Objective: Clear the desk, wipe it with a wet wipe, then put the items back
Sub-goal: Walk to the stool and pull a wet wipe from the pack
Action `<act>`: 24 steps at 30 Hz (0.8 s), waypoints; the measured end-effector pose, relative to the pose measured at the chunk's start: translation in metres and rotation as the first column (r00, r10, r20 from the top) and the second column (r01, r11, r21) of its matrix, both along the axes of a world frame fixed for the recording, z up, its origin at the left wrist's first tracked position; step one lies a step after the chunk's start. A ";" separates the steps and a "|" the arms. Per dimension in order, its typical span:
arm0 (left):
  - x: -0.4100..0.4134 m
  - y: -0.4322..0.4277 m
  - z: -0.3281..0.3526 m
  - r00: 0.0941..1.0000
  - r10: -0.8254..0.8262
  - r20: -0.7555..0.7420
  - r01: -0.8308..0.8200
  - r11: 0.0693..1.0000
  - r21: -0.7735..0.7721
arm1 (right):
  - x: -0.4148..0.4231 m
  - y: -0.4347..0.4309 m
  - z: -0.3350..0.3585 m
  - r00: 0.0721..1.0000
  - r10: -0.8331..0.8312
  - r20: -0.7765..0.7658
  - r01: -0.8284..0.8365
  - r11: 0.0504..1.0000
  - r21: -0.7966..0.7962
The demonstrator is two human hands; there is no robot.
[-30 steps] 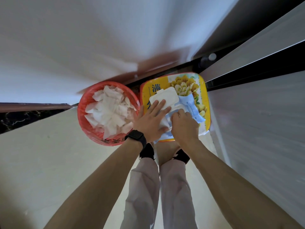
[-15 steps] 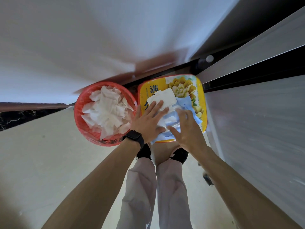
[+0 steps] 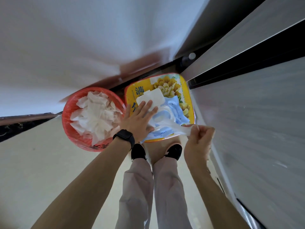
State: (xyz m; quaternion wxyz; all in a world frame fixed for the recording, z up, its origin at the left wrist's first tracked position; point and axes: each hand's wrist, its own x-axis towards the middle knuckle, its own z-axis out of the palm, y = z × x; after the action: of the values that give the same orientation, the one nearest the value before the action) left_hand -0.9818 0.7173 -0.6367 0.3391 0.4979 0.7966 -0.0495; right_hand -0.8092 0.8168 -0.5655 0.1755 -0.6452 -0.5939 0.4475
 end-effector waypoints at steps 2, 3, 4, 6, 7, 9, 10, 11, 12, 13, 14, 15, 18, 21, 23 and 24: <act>-0.002 0.001 0.001 1.000 -0.024 -0.007 0.024 1.000 -0.003 | 0.006 -0.006 -0.002 0.986 -0.168 0.005 0.168 0.984 -0.051; -0.003 0.002 0.001 0.999 -0.036 -0.012 0.036 0.999 -0.003 | 0.006 -0.006 -0.002 0.968 -0.248 0.025 0.250 0.967 -0.058; -0.003 0.002 0.002 0.999 -0.048 -0.023 0.048 0.999 -0.002 | 0.005 -0.004 0.001 0.945 -0.326 0.017 0.326 0.944 -0.053; -0.004 0.001 0.002 0.996 -0.072 -0.046 0.072 0.997 -0.009 | -0.001 0.006 0.006 0.888 -0.457 -0.060 0.456 0.890 -0.035; -0.004 0.002 0.003 0.995 -0.081 -0.052 0.080 0.997 -0.013 | -0.005 0.011 0.010 0.871 -0.483 -0.089 0.481 0.875 -0.044; -0.003 0.005 0.007 0.994 -0.096 -0.056 0.095 0.995 -0.022 | -0.012 0.020 0.011 0.918 -0.397 -0.002 0.395 0.915 -0.083; -0.002 0.008 0.011 0.993 -0.106 -0.053 0.104 0.994 -0.035 | -0.015 0.021 0.009 0.958 -0.273 0.083 0.283 0.949 -0.138; -0.002 0.011 0.013 0.992 -0.114 -0.053 0.112 0.993 -0.041 | -0.016 0.021 0.005 0.983 -0.112 0.144 0.141 0.968 -0.209; -0.002 0.013 0.015 0.991 -0.121 -0.063 0.119 0.992 -0.033 | -0.016 0.019 0.002 0.984 0.059 0.171 -0.009 0.960 -0.278; -0.003 0.015 0.016 0.987 -0.138 -0.084 0.138 0.990 -0.016 | -0.016 0.017 -0.004 0.957 0.225 0.182 -0.156 0.930 -0.332; -0.004 0.015 0.017 0.980 -0.164 -0.111 0.165 0.986 0.003 | -0.015 0.016 -0.010 0.909 0.371 0.190 -0.283 0.884 -0.371; -0.006 0.015 0.017 0.973 -0.186 -0.136 0.192 0.981 0.032 | -0.012 0.014 -0.017 0.845 0.490 0.212 -0.383 0.833 -0.399; -0.004 0.016 0.013 0.970 -0.117 -0.211 0.166 0.959 0.232 | -0.001 0.012 -0.033 0.664 0.680 0.311 -0.545 0.725 -0.421; 0.003 0.024 0.008 0.981 -0.005 -0.194 0.066 0.948 0.310 | 0.008 0.009 -0.036 0.599 0.727 0.335 -0.615 0.686 -0.389; 0.008 0.031 0.001 0.984 0.082 -0.158 -0.036 0.960 0.276 | 0.013 0.008 -0.036 0.548 0.757 0.355 -0.656 0.652 -0.379; 0.010 0.036 -0.003 0.979 0.148 -0.138 -0.108 0.959 0.262 | 0.015 0.008 -0.038 0.514 0.778 0.362 -0.681 0.626 -0.380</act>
State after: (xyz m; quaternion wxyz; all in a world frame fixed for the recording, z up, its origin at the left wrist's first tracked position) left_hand -0.9714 0.7529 -0.6399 0.2115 0.4792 0.8511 0.0359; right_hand -0.7943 0.8245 -0.6037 -0.2500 -0.4385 -0.7879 0.3527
